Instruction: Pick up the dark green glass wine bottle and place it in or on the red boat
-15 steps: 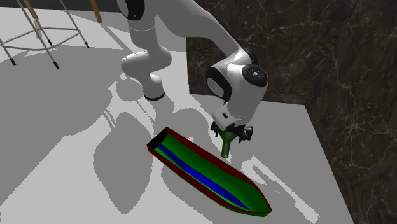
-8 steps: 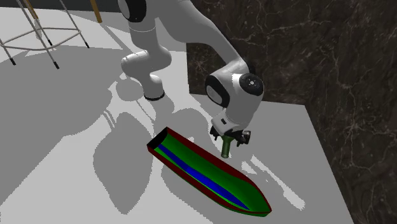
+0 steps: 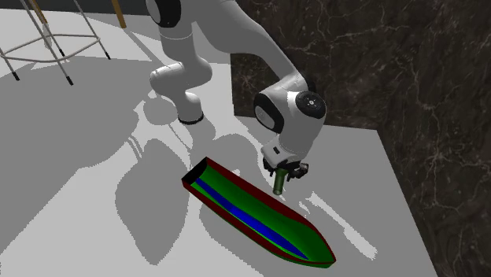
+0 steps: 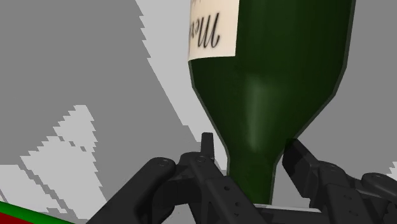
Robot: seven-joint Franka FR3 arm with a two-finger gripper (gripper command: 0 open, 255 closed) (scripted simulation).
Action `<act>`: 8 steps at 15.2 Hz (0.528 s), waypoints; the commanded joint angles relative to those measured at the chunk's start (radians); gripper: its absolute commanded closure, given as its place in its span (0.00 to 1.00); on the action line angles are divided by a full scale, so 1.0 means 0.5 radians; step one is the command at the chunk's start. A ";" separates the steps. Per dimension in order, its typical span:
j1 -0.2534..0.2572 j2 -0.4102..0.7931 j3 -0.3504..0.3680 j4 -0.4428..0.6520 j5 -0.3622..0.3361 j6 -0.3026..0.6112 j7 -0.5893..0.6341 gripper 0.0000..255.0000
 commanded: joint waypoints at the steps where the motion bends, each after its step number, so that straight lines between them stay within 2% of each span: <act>1: 0.000 0.000 0.000 0.000 0.000 0.000 0.000 1.00; 8: -0.001 -0.015 0.001 0.008 0.003 -0.024 0.000 1.00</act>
